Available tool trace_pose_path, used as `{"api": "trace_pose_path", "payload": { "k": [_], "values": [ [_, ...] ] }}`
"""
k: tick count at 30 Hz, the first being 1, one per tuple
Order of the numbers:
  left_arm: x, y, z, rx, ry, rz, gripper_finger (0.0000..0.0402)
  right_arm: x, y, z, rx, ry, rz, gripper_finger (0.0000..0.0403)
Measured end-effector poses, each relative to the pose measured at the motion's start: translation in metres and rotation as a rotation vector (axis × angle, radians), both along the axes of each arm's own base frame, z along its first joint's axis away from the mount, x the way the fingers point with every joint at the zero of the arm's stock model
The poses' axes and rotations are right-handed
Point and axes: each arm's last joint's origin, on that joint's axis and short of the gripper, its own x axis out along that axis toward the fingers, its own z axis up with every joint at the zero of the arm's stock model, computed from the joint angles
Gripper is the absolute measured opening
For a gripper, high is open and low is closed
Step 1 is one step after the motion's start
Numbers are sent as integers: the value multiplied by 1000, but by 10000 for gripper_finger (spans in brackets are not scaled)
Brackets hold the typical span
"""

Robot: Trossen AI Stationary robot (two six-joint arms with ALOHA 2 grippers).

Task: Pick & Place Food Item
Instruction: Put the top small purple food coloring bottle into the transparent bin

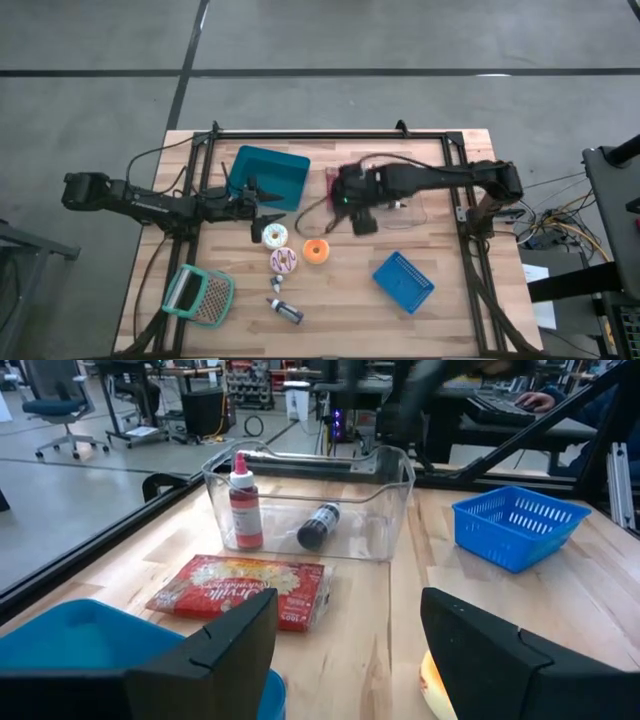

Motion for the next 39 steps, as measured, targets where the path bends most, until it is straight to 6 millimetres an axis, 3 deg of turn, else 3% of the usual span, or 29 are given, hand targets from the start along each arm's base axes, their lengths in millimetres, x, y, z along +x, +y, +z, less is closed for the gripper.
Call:
{"api": "trace_pose_path", "payload": {
  "k": [8, 12, 15, 27, 39],
  "values": [
    [0, 0, 0, 2, 4, -8, 252, 17, 96, -5, 259, -236, 295, 194],
    [0, 0, 0, 5, 5, -9, 252, 27, 137, -23, 353, -276, 362, 194],
    [0, 0, 0, 4, 4, -9, 252, 34, 156, -39, 383, -280, 367, 194],
    [0, 0, 1, 2, -7, -4, 252, 80, 177, -104, 198, -226, 446, 194],
    [-1, 3, 0, 37, 3, 102, 252, 125, 165, -117, 37, -146, 538, 194]
  ]
}}
